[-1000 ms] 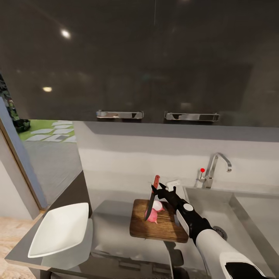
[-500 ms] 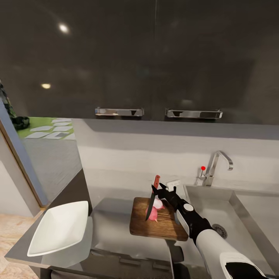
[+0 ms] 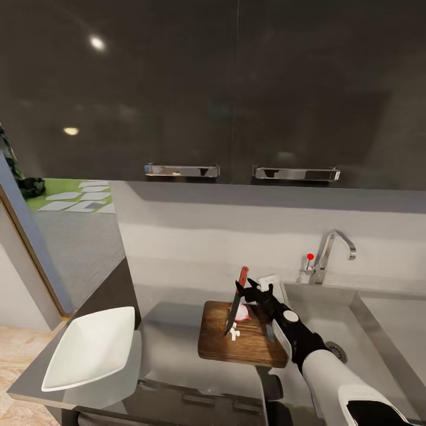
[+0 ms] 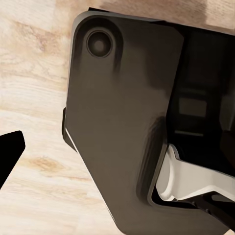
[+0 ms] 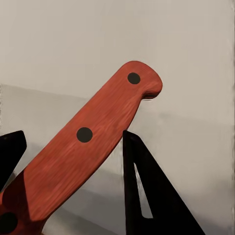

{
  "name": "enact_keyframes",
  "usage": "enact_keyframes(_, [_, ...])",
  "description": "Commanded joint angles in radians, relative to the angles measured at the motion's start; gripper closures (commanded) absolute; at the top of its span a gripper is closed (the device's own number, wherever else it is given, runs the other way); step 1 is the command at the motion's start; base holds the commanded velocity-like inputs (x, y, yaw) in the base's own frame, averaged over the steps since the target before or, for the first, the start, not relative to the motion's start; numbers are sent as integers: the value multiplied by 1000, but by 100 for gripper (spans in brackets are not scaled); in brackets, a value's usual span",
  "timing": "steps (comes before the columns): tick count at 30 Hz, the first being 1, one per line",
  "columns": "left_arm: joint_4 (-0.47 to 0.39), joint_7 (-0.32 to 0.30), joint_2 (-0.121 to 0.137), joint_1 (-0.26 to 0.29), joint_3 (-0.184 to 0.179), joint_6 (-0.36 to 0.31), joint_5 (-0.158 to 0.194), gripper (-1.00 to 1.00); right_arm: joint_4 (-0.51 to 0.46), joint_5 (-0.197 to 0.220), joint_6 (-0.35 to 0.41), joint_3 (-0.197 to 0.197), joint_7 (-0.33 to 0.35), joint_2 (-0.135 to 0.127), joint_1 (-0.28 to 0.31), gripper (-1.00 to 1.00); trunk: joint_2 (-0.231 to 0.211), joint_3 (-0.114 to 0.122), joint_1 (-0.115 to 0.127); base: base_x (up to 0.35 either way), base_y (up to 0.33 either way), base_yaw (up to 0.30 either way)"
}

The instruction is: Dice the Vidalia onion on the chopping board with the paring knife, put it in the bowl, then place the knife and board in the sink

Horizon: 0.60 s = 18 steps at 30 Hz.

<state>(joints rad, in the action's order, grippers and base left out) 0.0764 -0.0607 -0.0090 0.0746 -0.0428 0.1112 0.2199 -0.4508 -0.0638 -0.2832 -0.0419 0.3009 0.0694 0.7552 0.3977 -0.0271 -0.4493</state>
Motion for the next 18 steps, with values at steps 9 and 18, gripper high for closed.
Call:
enact_keyframes(9, [6,-10,-2,2,-5,8,10,-100,-92,199,199,-63,195,-101,1,100,2,-2,-1,0,0,0])
enact_keyframes(18, [6,-10,-2,2,-5,8,10,-100,-85,400,282,-70,212,-142,1,100,2,-2,-1,0,0,0])
